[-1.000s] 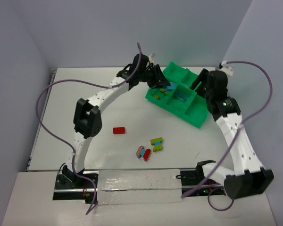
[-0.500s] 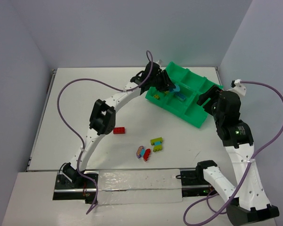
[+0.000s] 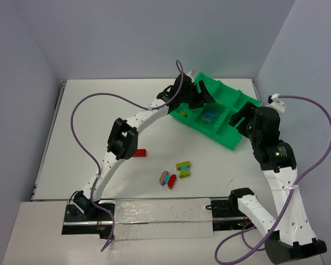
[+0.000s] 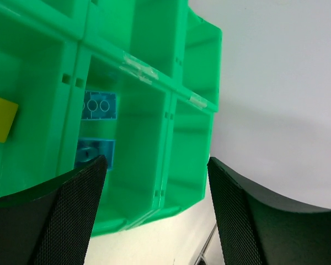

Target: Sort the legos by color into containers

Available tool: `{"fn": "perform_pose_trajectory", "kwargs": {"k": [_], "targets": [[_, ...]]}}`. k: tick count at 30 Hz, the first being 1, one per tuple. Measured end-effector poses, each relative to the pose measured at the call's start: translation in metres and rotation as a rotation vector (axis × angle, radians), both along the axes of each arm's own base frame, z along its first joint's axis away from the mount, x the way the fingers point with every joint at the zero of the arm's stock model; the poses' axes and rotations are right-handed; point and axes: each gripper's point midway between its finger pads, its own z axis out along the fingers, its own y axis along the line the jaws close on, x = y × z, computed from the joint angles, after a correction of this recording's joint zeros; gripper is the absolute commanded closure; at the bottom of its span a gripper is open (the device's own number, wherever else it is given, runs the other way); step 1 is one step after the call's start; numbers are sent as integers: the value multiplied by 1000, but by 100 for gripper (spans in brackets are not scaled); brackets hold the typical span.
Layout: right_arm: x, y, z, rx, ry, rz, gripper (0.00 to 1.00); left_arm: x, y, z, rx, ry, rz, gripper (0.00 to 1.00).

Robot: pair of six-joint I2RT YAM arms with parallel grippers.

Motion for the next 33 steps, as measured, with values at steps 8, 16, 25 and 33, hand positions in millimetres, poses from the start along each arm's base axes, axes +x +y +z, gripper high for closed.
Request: {"fn": "perform_pose_trajectory", "kwargs": {"k": [8, 16, 25, 33], "targets": [[9, 26, -21, 11, 64, 104, 24, -41, 68, 79, 110, -131, 13, 20], [9, 134, -74, -81, 231, 443, 24, -57, 236, 174, 206, -321, 312, 20], [-32, 283, -141, -325, 377, 1061, 23, -101, 402, 6, 638, 122, 603, 18], [-23, 348, -193, -558, 270, 1376, 20, -110, 473, 34, 626, 155, 827, 17]]}}
